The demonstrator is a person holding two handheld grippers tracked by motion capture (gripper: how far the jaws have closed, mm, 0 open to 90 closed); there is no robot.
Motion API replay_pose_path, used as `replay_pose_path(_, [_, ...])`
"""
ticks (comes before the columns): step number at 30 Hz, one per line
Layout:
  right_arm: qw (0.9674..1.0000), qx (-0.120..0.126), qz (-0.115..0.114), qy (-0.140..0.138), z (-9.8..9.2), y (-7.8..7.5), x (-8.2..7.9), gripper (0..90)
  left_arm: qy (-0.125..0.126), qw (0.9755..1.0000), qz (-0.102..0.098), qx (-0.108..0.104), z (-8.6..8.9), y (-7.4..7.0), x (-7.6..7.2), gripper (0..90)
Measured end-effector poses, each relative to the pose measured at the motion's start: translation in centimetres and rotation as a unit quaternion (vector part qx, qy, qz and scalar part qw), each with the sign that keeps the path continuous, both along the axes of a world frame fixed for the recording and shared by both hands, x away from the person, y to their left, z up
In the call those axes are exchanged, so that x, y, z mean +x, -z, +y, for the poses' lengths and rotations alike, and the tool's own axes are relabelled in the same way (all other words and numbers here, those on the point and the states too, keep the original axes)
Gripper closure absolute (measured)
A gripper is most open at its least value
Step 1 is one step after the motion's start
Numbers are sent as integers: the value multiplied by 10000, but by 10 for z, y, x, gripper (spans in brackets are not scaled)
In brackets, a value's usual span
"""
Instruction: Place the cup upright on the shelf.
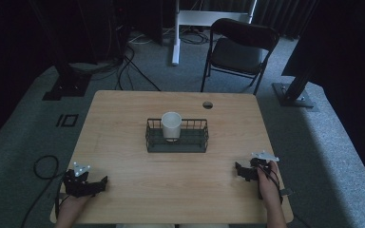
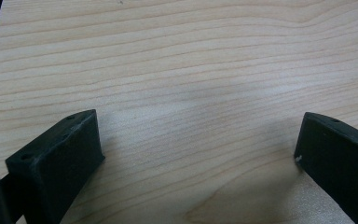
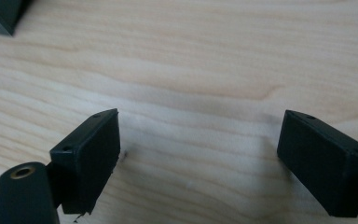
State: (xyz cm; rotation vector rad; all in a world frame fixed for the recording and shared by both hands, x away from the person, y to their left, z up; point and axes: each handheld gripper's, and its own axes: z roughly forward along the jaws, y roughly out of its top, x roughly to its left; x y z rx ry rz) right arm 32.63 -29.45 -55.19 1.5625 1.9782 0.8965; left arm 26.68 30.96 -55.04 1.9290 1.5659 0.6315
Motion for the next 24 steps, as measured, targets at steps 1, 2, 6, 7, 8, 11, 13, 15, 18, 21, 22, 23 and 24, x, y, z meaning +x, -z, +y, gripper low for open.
replay_pose_path(1, [10000, -26, -10, -29, 0, 0, 0, 122, 1, 10000, 4, 2, 0, 0, 0, 7])
replay_pose_path(2, [9999, -59, 6, -83, 0, 0, -1, 119, 1, 10000, 2, 0, 0, 0, 0, 8])
replay_pose_path(6, [9998, -169, 19, -136, 2, 0, -1, 113, 0, 10000, 1, 1, 0, 0, 0, 8])
replay_pose_path(7, [9998, -167, 19, -134, 2, 1, -1, 113, -1, 10000, 0, 0, 0, 0, 0, 8])
replay_pose_path(8, [9998, -162, 22, -133, 2, 1, -1, 113, -1, 10000, 1, 1, 0, 0, 0, 8])
replay_pose_path(11, [9998, -157, 25, -122, 2, 1, -1, 112, -1, 10000, 1, 1, 0, 0, 0, 8])
replay_pose_path(13, [9998, -155, 26, -120, 2, 1, -1, 112, -1, 10000, 1, 1, 0, 0, 0, 8])
replay_pose_path(15, [9998, -154, 24, -120, 2, 1, -1, 112, 0, 10000, 1, 1, 0, 0, 0, 8])
replay_pose_path(18, [9998, -152, 24, -120, 2, 1, -1, 112, 1, 10000, 1, 2, 0, 0, 0, 7])
replay_pose_path(21, [9998, -151, 24, -120, 2, 1, -1, 112, 1, 10000, 0, 1, 0, 0, 0, 8])
replay_pose_path(22, [9998, -151, 23, -122, 2, 1, -1, 112, 1, 10000, 1, 1, 0, 0, 0, 8])
replay_pose_path(23, [9998, -153, 22, -123, 2, 1, -1, 112, 1, 10000, 3, 2, 0, 0, 0, 8])
replay_pose_path(24, [9998, -154, 23, -125, 2, 1, -1, 110, 0, 10000, 1, 1, 0, 0, 0, 8])
